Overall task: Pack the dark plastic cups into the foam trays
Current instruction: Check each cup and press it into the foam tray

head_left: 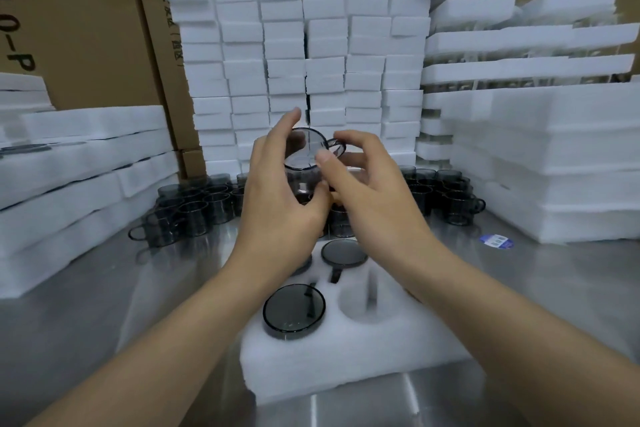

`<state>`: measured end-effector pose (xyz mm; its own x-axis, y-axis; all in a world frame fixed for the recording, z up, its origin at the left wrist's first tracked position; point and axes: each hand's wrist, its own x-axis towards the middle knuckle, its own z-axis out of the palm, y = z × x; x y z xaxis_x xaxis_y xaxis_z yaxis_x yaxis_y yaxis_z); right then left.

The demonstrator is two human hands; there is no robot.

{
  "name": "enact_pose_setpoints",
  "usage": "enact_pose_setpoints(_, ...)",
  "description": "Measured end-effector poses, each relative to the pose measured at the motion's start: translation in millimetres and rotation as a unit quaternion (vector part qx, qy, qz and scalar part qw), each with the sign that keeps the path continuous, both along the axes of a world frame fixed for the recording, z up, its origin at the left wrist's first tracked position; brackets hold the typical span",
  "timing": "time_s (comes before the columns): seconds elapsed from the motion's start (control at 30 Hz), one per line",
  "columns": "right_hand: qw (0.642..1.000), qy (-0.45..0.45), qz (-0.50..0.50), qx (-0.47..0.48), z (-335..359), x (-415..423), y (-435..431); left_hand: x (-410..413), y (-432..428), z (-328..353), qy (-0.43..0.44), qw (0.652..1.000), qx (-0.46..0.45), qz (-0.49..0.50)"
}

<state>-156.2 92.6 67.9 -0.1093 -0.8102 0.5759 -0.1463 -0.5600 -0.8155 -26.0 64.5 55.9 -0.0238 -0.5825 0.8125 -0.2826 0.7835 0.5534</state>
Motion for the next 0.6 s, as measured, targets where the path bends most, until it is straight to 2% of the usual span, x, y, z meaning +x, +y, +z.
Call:
enact_pose_setpoints(0.07, 1.000, -0.017, 0.002, 0.000, 0.2, -0.3, -1.1, 2.1, 1.5, 0.4, -0.017, 1.000, -0.017, 0.013)
enact_pose_setpoints(0.2, 0.998, -0.003, -0.015, -0.060, -2.7, -1.6, -0.7, 2.2, 2.4, -0.1, -0.017, 0.998, -0.055, 0.029)
enact_pose_setpoints(0.43, 0.993, 0.012, -0.040, -0.110, -4.4, -0.5, 2.4, 2.4, 2.3, -1.3, -0.016, 0.998, -0.058, 0.019)
enact_pose_setpoints(0.6, 0.989, 0.013, -0.045, -0.137, -4.5, 0.4, 4.1, 2.6, 1.5, -0.8, -0.020, 0.993, -0.105, 0.043)
